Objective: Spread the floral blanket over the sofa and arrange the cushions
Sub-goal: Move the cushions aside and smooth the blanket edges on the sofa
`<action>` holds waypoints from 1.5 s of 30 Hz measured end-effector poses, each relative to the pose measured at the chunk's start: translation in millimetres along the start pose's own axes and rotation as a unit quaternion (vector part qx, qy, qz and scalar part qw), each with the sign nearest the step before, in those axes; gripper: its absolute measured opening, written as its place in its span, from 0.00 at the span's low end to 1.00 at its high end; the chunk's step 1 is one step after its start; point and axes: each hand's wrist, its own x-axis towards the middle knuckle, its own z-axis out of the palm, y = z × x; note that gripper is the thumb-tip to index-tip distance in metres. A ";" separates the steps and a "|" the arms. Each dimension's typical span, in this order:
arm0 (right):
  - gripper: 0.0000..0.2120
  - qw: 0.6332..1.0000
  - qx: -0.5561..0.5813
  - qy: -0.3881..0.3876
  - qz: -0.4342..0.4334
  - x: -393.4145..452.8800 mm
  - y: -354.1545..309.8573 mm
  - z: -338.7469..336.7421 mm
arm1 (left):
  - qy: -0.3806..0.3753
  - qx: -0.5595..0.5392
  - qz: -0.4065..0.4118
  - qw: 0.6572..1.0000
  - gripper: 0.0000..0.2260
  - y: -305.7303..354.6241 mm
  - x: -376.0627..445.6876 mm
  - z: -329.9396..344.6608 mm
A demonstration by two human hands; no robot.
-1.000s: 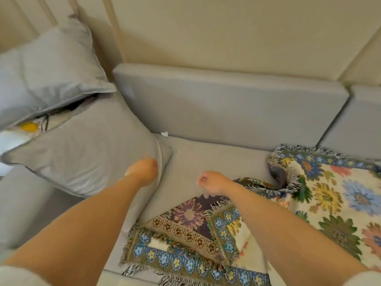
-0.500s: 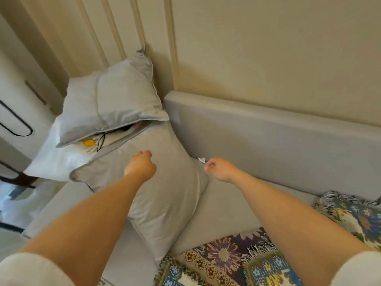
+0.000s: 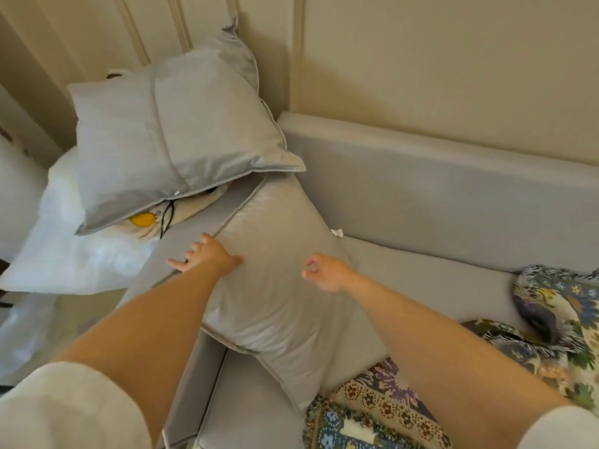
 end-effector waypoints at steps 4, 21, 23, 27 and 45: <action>0.20 0.998 0.015 0.038 0.049 -7.9 9.9 -7.4 | -0.008 -0.010 0.028 1.000 0.37 0.8 4.7 12.6; 0.43 0.967 -0.144 0.212 -0.012 -151.9 19.8 -127.1 | 0.101 -0.004 0.505 0.857 0.08 82.8 -184.5 -64.7; 0.27 0.951 -0.206 0.229 -0.009 -173.9 2.6 -156.2 | 0.125 0.001 0.533 0.837 0.07 94.7 -201.5 -91.5; 0.22 0.911 -0.270 0.310 -0.016 -204.1 -51.0 -216.5 | 0.212 -0.002 0.564 0.798 0.07 107.5 -219.4 -171.4; 0.09 0.706 -0.238 0.654 -0.134 -212.9 -332.4 -306.1 | 0.683 0.011 0.581 0.444 0.07 18.0 -144.2 -463.5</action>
